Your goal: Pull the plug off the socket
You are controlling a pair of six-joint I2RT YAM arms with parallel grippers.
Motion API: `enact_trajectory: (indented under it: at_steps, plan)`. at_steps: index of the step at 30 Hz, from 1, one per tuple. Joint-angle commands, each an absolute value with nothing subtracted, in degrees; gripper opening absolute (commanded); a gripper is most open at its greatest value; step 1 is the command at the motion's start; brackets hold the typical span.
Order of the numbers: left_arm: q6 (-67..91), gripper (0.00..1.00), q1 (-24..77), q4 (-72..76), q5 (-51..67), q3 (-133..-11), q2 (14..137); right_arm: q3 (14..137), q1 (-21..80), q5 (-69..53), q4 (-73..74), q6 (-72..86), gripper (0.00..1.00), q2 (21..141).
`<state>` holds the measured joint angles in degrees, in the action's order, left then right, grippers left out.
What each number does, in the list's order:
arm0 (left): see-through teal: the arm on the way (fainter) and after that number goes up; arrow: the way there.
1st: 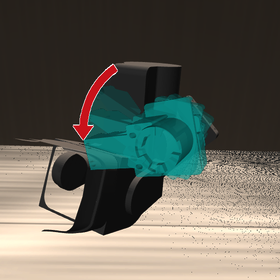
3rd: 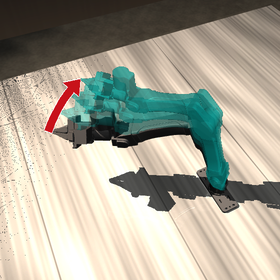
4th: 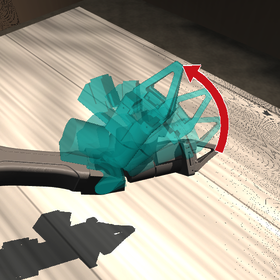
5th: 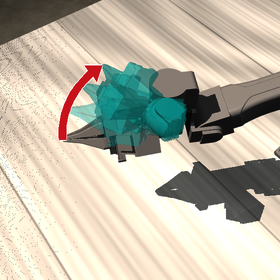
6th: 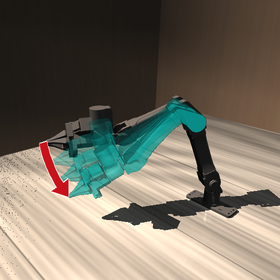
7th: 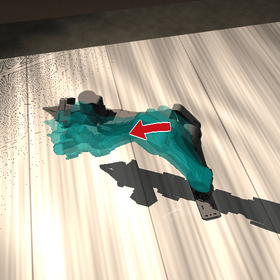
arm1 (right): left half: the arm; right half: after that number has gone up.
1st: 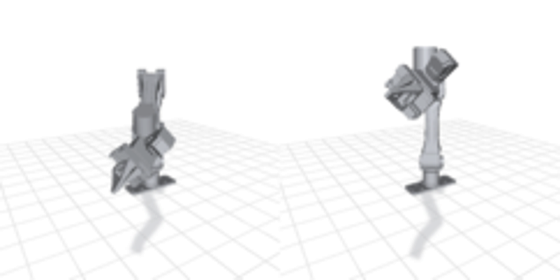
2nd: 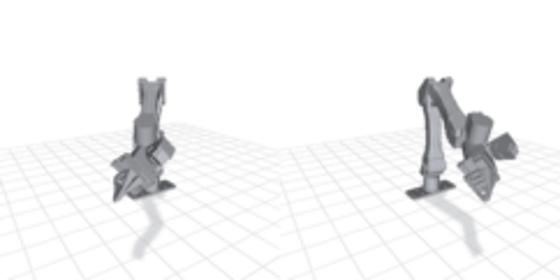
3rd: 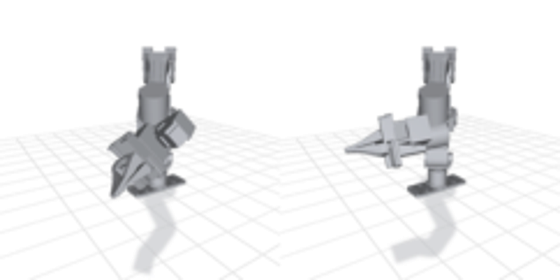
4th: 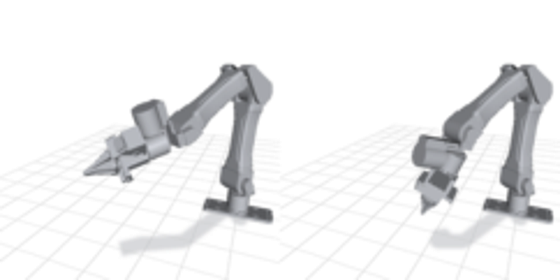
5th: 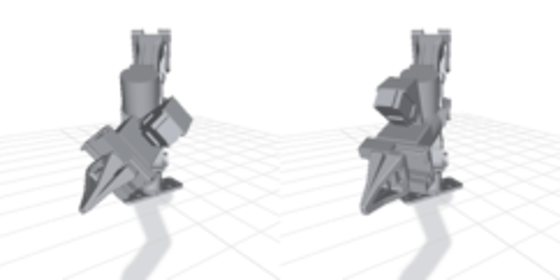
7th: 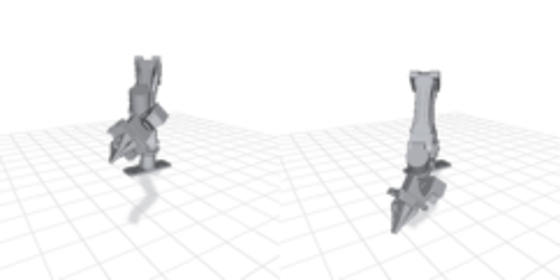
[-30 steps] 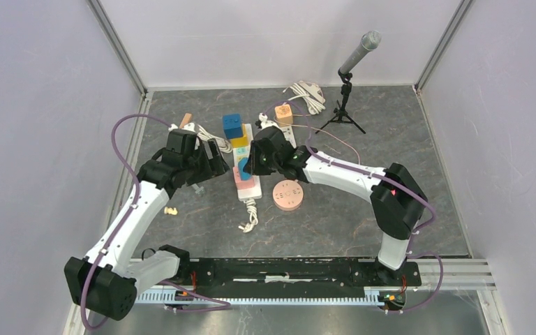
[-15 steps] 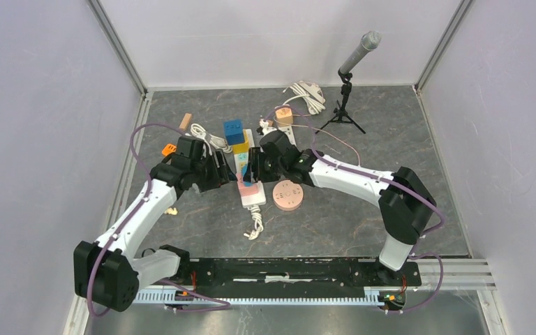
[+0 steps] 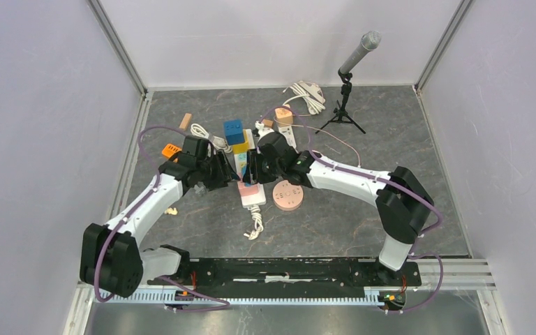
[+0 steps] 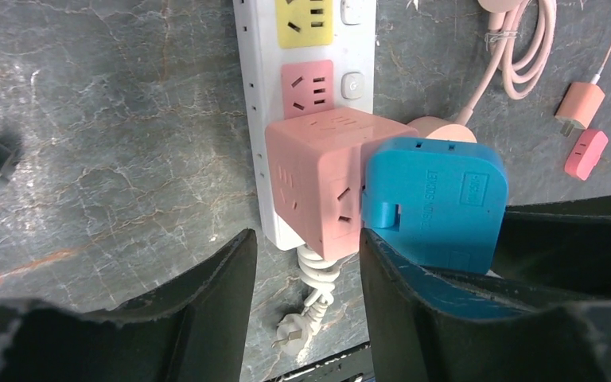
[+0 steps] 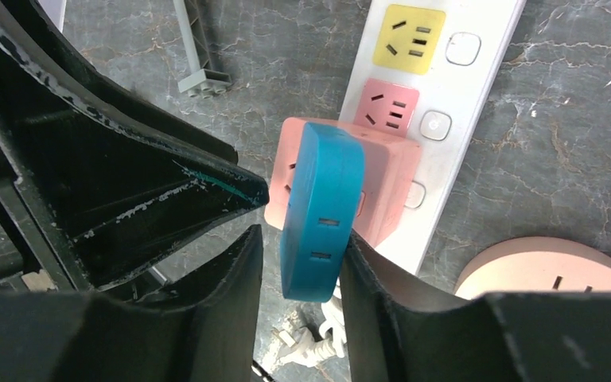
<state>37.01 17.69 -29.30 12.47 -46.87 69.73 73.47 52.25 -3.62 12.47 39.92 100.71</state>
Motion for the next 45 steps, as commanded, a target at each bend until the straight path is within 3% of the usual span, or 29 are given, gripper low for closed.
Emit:
enact_trajectory:
  at_steps: [1, 15, 18, 28, 38, 45]
  plan:
    - [39.3, 0.55, 17.4, -24.3, 16.4, -45.2, 71.1, 73.4, 52.0, -0.5, 8.6, 39.1, 0.42, 101.5]
    - [39.6, 0.47, 17.4, -20.8, 15.1, -41.4, 72.1, 74.3, 51.7, -2.3, 7.8, 41.2, 0.14, 102.7]
    - [39.2, 0.45, 17.4, -21.4, 12.9, -40.3, 72.3, 75.5, 51.2, -2.4, 10.0, 43.8, 0.01, 102.8]
    - [40.5, 0.39, 17.5, -22.8, 9.2, -36.5, 71.9, 72.3, 50.1, -6.3, 2.2, 51.5, 0.0, 99.5]
    - [40.8, 0.38, 17.5, -23.0, 8.7, -36.2, 71.1, 67.3, 48.1, -9.2, -3.2, 59.5, 0.0, 97.4]
    - [40.3, 0.38, 17.4, -23.1, 9.0, -36.2, 71.9, 66.6, 47.9, -10.3, -9.6, 55.6, 0.0, 95.4]
